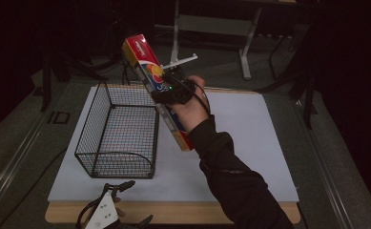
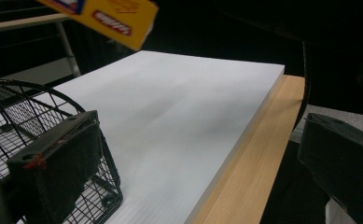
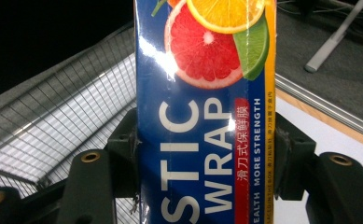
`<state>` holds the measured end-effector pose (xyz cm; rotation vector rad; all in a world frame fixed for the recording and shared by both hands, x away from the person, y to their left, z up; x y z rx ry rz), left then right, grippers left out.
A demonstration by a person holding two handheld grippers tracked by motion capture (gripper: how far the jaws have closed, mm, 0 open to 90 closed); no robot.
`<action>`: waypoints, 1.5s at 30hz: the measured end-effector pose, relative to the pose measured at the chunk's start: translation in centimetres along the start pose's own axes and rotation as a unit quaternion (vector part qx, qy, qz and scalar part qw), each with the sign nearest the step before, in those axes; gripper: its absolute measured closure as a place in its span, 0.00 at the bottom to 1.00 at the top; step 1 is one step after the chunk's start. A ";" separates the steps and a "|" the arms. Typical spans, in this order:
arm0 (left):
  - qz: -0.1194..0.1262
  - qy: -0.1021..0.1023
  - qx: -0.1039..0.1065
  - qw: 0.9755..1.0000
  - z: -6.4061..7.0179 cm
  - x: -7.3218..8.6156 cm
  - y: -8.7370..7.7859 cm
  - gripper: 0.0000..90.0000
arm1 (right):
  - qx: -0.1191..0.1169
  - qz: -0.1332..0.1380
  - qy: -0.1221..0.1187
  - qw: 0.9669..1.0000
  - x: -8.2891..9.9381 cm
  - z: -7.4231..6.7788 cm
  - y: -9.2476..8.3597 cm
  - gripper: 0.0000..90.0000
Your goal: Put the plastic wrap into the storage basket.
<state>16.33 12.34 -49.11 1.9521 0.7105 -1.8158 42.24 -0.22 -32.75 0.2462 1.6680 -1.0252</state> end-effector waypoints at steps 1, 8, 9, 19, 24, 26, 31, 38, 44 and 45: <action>-0.001 0.002 0.000 1.000 0.0 0.0 0.0 0.00 | -0.001 0.003 -0.001 1.000 -0.2 -0.4 0.3 0.45; 0.003 0.001 0.003 1.000 0.2 -0.1 -0.1 0.00 | -0.012 0.019 0.014 1.000 -1.4 -2.2 2.5 0.45; 0.003 0.000 0.002 1.000 0.2 -0.2 -0.1 0.00 | -0.014 0.021 0.016 1.000 -1.7 -2.6 2.9 0.45; 0.009 -0.003 0.003 1.000 0.5 -0.4 -0.5 0.00 | -0.030 0.039 0.026 0.998 -2.7 -5.3 6.0 0.44; 0.012 -0.007 0.003 1.000 0.5 -0.4 -0.7 0.00 | -0.032 0.046 0.036 0.998 -2.6 -6.5 7.8 0.45; 0.010 -0.008 0.003 1.000 0.5 -0.4 -0.7 0.00 | -0.032 0.045 0.041 0.998 -2.4 -6.8 8.5 0.45; 0.001 -0.010 -0.002 1.000 0.3 -0.2 -0.7 0.00 | -0.032 0.045 0.057 0.997 -1.5 -7.4 10.2 0.45; 0.003 -0.011 0.003 1.000 0.4 -0.3 -0.8 0.00 | -0.030 0.040 0.069 0.996 0.4 -8.0 11.6 0.44; 0.008 -0.009 0.017 1.000 0.7 -0.3 -0.6 0.00 | -0.028 0.014 0.075 0.997 2.7 -7.7 12.4 0.44; 0.006 -0.008 0.016 1.000 0.7 -0.3 -0.6 0.00 | -0.029 0.008 0.069 0.997 3.1 -7.6 12.5 0.44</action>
Point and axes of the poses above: each handheld gripper's, and its own axes: y roughly forward along the jaws, x roughly out of its underside, z roughly to its right, the point moved 4 cm from there along y, roughly forward along the jaws, and after that the axes turned 10 degrees about z, right-handed, at the moved point
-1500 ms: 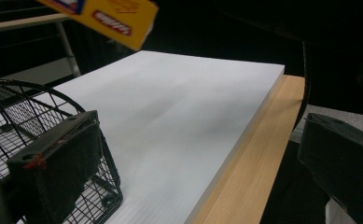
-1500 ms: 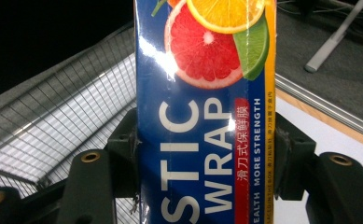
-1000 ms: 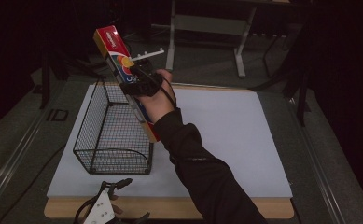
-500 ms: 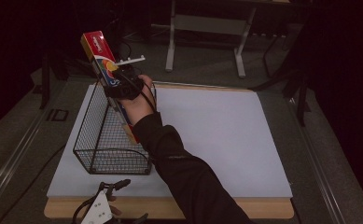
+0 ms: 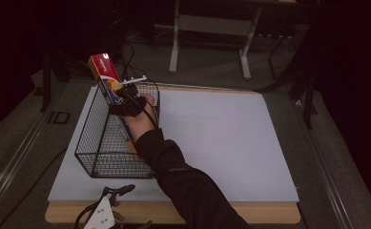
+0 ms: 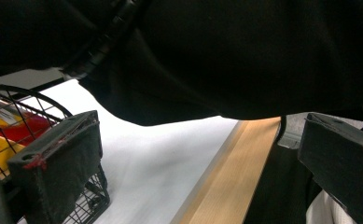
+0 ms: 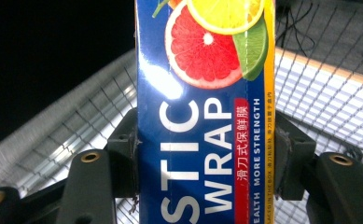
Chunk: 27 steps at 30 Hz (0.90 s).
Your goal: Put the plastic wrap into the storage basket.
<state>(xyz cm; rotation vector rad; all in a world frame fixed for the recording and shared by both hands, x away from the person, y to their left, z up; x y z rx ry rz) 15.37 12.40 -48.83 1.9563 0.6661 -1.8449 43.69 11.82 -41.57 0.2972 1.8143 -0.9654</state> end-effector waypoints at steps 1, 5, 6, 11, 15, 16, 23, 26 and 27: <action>0.000 0.000 -0.001 1.000 0.0 0.0 0.0 0.00 | 0.002 -0.004 -0.005 1.000 0.4 0.1 0.1 0.44; 0.002 -0.004 -0.003 1.000 -0.2 0.0 0.0 0.00 | 0.005 -0.013 0.008 1.000 1.4 0.3 0.3 0.44; 0.001 -0.004 -0.002 1.000 -0.2 0.0 0.1 0.00 | 0.009 -0.017 0.005 1.000 1.7 0.3 0.4 0.44; -0.001 -0.001 -0.003 1.000 -0.1 0.0 0.1 0.00 | 0.018 -0.047 0.031 0.998 2.8 0.3 1.1 0.44; 0.000 -0.003 -0.006 1.000 -0.2 0.1 0.0 0.00 | 0.033 -0.063 0.016 0.997 3.3 0.3 1.3 0.44; 0.000 -0.003 -0.006 1.000 -0.2 0.1 0.0 0.00 | 0.028 -0.066 0.019 0.997 3.5 0.3 1.4 0.44; -0.001 -0.001 -0.004 1.000 -0.2 0.0 0.1 0.00 | 0.028 -0.085 0.028 0.996 3.8 0.7 2.2 0.44; -0.001 -0.002 -0.004 1.000 -0.2 0.1 0.0 0.00 | 0.029 -0.091 0.040 0.995 4.0 1.1 2.5 0.44; -0.001 -0.003 -0.004 1.000 -0.2 0.1 0.0 0.00 | 0.030 -0.093 0.041 0.994 4.0 1.2 2.6 0.44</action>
Point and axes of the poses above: each handheld gripper's, and its own axes: y roughly forward along the jaws, x roughly out of its underside, z roughly to its right, the point moved 4 cm from there along y, roughly forward along the jaws, and after that the axes turned 10 degrees about z, right-handed, at the moved point
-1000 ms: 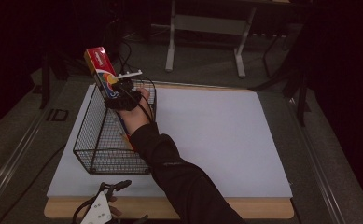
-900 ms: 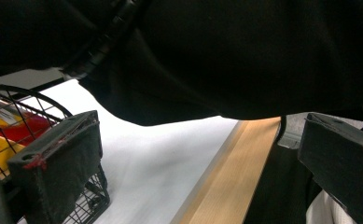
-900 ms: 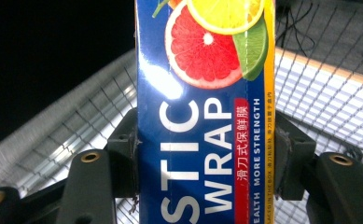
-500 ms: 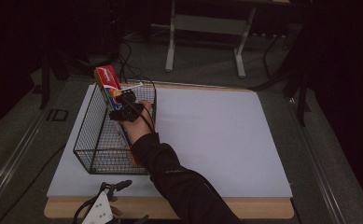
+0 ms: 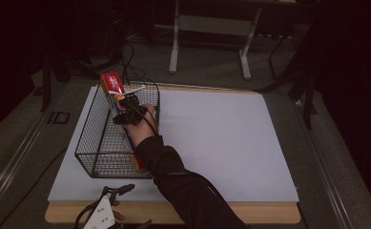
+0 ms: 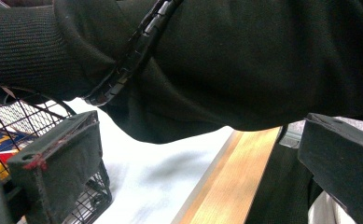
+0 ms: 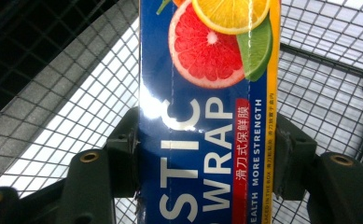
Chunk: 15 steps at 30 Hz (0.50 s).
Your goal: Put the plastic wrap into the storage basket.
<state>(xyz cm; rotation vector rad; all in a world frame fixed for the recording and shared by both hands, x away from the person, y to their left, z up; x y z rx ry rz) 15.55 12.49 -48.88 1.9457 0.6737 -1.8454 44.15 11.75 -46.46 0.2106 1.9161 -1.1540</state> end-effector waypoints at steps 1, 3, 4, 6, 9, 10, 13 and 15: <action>0.000 0.001 0.000 1.000 0.0 0.0 0.0 0.00 | 0.001 -0.004 0.002 1.000 0.1 0.2 0.2 0.44; 0.000 0.000 0.001 1.000 0.0 0.0 0.0 0.00 | 0.002 -0.007 0.006 1.000 0.2 0.4 0.4 0.44; 0.000 0.001 0.001 1.000 0.0 0.0 0.0 0.00 | 0.001 -0.009 0.006 1.000 0.3 0.4 0.6 0.44; 0.000 0.001 0.001 1.000 0.0 0.0 0.0 0.00 | -0.003 -0.013 0.007 1.000 0.4 0.5 0.9 0.44; -0.001 0.001 0.001 1.000 0.0 0.0 0.0 0.00 | -0.009 -0.023 -0.001 1.000 0.5 0.5 1.4 0.43; -0.001 0.001 0.001 1.000 0.0 0.0 0.0 0.00 | -0.009 -0.023 -0.003 1.000 0.5 0.5 1.5 0.43; -0.001 0.000 0.001 1.000 0.0 0.1 0.1 0.00 | -0.002 -0.024 -0.015 1.000 0.6 0.5 1.7 0.43; -0.003 0.001 0.002 1.000 0.0 0.1 0.1 0.00 | -0.002 -0.023 -0.016 1.000 0.6 0.5 1.7 0.43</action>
Point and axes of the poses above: each handheld gripper's, and its own axes: y roughly forward along the jaws, x roughly out of its underside, z roughly to its right, the point moved 4 cm from there along y, roughly forward along the jaws, and after that the axes turned 10 degrees about z, right-handed, at the moved point
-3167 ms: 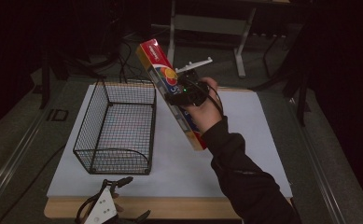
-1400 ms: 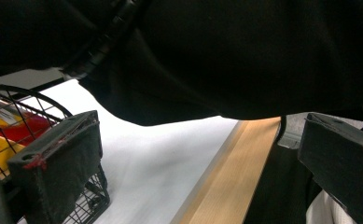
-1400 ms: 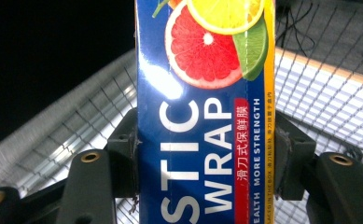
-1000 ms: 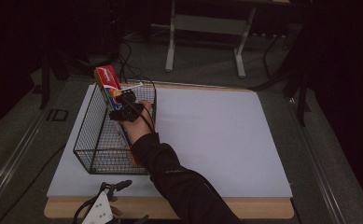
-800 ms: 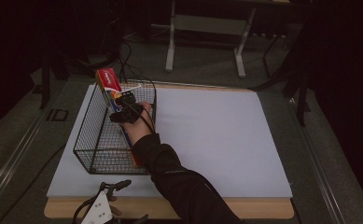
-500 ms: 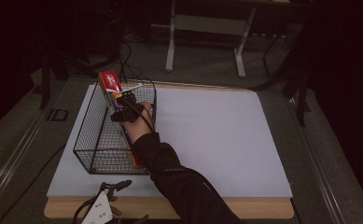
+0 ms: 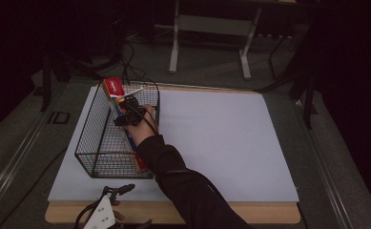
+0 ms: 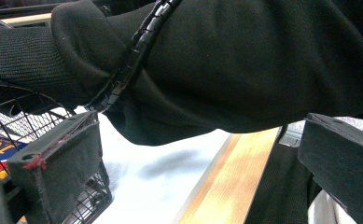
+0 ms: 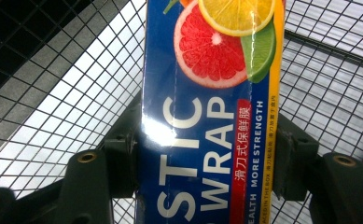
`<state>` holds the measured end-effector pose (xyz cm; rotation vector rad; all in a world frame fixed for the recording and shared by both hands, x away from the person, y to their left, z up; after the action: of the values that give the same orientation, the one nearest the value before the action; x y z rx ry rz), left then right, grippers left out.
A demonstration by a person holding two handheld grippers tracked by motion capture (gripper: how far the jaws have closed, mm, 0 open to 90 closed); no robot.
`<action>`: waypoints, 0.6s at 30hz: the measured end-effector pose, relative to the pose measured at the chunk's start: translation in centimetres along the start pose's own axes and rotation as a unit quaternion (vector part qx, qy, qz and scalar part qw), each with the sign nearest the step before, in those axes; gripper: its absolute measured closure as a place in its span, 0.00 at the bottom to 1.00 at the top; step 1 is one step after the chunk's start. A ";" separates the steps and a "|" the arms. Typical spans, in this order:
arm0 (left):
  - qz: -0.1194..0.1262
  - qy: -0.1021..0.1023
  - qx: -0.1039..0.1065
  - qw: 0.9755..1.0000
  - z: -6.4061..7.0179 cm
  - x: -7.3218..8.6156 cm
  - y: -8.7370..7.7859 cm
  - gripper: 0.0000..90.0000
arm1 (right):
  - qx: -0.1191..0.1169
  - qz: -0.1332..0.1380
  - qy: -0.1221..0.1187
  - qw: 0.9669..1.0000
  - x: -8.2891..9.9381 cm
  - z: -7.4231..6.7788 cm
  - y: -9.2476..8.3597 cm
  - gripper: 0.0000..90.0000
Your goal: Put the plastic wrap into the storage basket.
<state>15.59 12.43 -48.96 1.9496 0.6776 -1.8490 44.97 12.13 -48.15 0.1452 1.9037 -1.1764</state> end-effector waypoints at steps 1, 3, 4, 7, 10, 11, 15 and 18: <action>0.000 0.000 0.000 1.000 0.0 0.0 0.0 0.00 | -0.001 0.002 0.000 1.000 0.0 0.0 0.0 0.42; 0.000 0.000 0.001 1.000 0.0 0.0 0.0 0.00 | -0.004 0.006 -0.001 1.000 0.1 0.1 0.0 0.42; 0.000 0.000 0.001 1.000 0.0 0.0 0.0 0.00 | -0.004 0.008 -0.001 1.000 0.1 0.1 0.0 0.41; -0.001 0.000 0.000 1.000 0.0 0.0 0.0 0.00 | -0.009 0.010 -0.006 1.000 0.2 0.1 0.0 0.40; -0.001 0.001 0.002 1.000 0.0 0.0 0.0 0.00 | -0.011 0.010 -0.012 1.000 0.3 0.2 -0.1 0.39; -0.001 0.001 0.001 1.000 0.0 0.0 0.0 0.00 | -0.011 0.010 -0.012 1.000 0.3 0.2 -0.1 0.39; -0.003 0.001 0.000 1.000 0.0 0.1 0.0 0.00 | -0.024 0.017 -0.008 1.000 0.3 0.3 -0.4 0.33; -0.002 0.000 -0.001 1.000 0.0 0.1 0.0 0.00 | -0.039 0.010 -0.005 0.999 0.2 0.3 -0.7 0.28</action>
<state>15.62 12.44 -49.05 1.9495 0.6840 -1.8506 44.69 11.47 -47.92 0.1151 1.9330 -1.0859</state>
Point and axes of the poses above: each handheld gripper's, and its own axes: y roughly forward along the jaws, x roughly out of its underside, z roughly to its right, the point moved 4 cm from there along y, roughly forward along the jaws, and after that the axes turned 10 degrees about z, right-handed, at the moved point
